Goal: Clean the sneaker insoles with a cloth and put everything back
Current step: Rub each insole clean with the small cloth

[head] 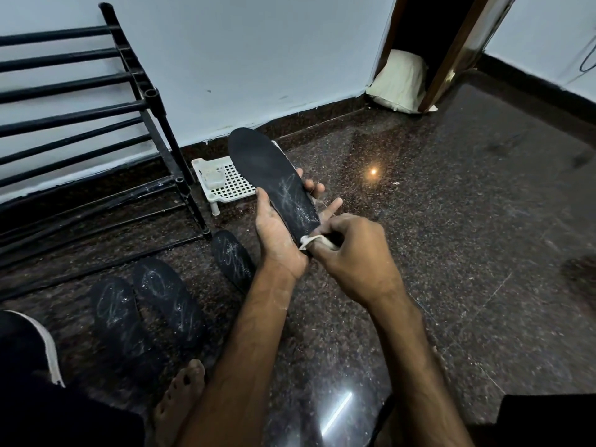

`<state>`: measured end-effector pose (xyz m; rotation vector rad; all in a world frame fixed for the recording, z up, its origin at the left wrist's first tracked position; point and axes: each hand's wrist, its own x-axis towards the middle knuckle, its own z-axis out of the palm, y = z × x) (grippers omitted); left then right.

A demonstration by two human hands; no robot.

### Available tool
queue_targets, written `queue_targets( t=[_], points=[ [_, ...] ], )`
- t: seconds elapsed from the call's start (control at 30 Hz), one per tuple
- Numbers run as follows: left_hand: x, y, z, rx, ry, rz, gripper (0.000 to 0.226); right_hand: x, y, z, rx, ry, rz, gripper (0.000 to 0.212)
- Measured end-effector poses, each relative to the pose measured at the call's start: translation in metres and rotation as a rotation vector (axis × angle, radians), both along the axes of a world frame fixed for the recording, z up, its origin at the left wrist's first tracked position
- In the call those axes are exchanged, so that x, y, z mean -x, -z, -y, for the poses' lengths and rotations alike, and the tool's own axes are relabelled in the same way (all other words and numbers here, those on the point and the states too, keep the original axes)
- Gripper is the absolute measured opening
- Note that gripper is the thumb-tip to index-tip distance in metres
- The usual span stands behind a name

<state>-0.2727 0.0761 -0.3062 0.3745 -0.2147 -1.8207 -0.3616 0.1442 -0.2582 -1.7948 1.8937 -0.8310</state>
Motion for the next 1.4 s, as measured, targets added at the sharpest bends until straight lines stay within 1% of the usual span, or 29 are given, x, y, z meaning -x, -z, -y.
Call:
queue_targets(
  t=[0.07,0.17,0.23,0.3,0.37,0.4,0.53,0.6,0.7,0.73,0.8,0.87,0.93,1.03,1.13,1.2,1.27,1.33,1.4],
  points=[
    [0.002,-0.001,-0.001,-0.003,-0.008,0.005,0.069,-0.003,-0.002,0.003,0.047,-0.034,0.019,0.008],
    [0.001,-0.002,-0.001,0.017,0.011,-0.003,0.067,0.000,0.000,0.012,0.090,0.085,-0.044,0.010],
    [0.000,-0.002,0.001,0.027,0.023,-0.001,0.068,0.004,0.001,0.009,0.057,0.124,-0.098,0.007],
    [0.001,-0.001,0.001,0.025,0.020,0.013,0.070,0.003,-0.002,0.001,0.014,0.058,-0.055,0.006],
    [0.004,-0.002,0.000,0.012,0.009,0.012,0.070,-0.003,-0.007,0.000,0.030,-0.023,0.023,0.008],
    [0.005,-0.003,-0.001,0.011,0.010,0.003,0.070,-0.005,-0.008,0.003,0.049,-0.020,0.030,0.009],
    [0.006,-0.002,-0.003,0.056,0.024,-0.033,0.068,0.000,-0.004,0.014,0.078,0.159,-0.057,0.006],
    [0.006,-0.001,-0.003,0.059,0.016,-0.019,0.068,0.001,-0.005,0.006,0.017,0.119,-0.069,0.006],
    [0.008,0.001,-0.003,0.030,-0.016,0.008,0.066,-0.009,-0.010,0.000,0.021,-0.009,0.037,0.009],
    [0.008,0.001,-0.004,0.032,-0.019,0.005,0.066,-0.010,-0.010,0.004,0.041,-0.002,0.055,0.010],
    [0.006,0.000,-0.003,0.047,-0.011,-0.022,0.067,-0.007,-0.007,0.013,0.074,0.090,0.023,0.009],
    [0.002,-0.001,-0.001,0.057,-0.010,-0.037,0.067,0.001,-0.003,0.015,0.046,0.161,-0.044,0.007],
    [0.000,0.001,0.001,0.054,-0.021,-0.021,0.066,0.005,-0.002,0.006,-0.051,0.111,-0.043,0.006],
    [-0.001,0.002,0.001,0.038,-0.033,0.008,0.066,0.002,-0.011,-0.005,-0.094,-0.061,0.047,0.007],
    [-0.001,0.001,0.001,0.023,-0.026,0.000,0.066,0.010,-0.020,-0.001,-0.212,-0.238,0.285,0.007],
    [-0.002,0.000,0.001,0.039,-0.015,-0.014,0.065,0.022,-0.020,0.000,-0.195,-0.216,0.369,0.009],
    [-0.003,0.002,0.003,0.053,0.001,-0.033,0.064,0.030,-0.017,0.003,-0.065,-0.079,0.409,0.010],
    [-0.002,0.003,0.003,0.067,0.021,-0.052,0.064,0.030,-0.013,0.006,0.062,0.031,0.307,0.009],
    [0.000,0.003,0.001,0.063,0.035,-0.061,0.065,0.021,-0.011,0.009,0.059,-0.005,0.155,0.007]
  ],
)
